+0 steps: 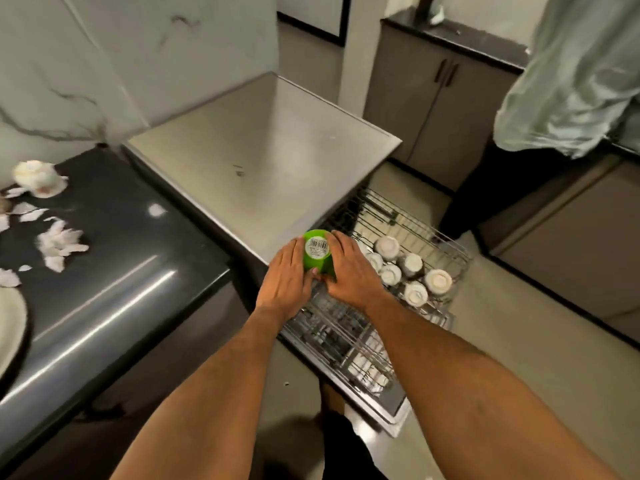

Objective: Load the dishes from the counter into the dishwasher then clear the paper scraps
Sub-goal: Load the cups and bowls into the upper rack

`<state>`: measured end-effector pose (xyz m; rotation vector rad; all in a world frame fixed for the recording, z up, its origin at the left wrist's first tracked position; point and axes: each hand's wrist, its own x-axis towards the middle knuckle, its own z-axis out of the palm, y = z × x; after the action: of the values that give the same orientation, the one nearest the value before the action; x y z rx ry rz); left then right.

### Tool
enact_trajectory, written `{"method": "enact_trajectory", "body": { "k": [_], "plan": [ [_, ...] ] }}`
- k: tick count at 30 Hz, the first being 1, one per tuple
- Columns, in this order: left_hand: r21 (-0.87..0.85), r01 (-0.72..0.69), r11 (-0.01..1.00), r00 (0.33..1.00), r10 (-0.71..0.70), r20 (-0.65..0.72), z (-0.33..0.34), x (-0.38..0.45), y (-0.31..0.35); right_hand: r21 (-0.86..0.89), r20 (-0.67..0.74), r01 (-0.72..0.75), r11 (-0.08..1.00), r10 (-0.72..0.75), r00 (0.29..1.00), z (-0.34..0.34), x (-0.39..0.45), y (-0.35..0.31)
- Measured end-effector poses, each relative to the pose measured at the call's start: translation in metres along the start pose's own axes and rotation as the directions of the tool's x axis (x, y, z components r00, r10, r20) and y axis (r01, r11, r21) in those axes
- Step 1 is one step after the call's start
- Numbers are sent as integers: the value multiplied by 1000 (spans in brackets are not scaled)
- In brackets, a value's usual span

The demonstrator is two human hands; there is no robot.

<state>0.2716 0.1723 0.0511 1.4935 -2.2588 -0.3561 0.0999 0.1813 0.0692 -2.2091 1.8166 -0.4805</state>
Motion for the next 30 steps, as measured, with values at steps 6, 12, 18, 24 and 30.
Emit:
{"method": "enact_trajectory", "body": {
  "k": [6,12,18,24,30],
  "plan": [
    [-18,-59,998,992,60,107,65,35,36,19,26,-135,991,135,991,2,-11,76],
    [-74,-28,997,977,43,209,121,84,46,15,65,-240,971,239,969,21,11,137],
    [-116,88,989,945,-46,325,177,148,41,39,139,-309,950,301,943,49,61,199],
    [-95,159,983,920,-113,374,235,208,31,4,182,-314,949,308,934,73,111,254],
    [-65,151,986,931,-119,346,272,248,25,-24,210,-312,950,310,927,100,146,295]
  ]
}}
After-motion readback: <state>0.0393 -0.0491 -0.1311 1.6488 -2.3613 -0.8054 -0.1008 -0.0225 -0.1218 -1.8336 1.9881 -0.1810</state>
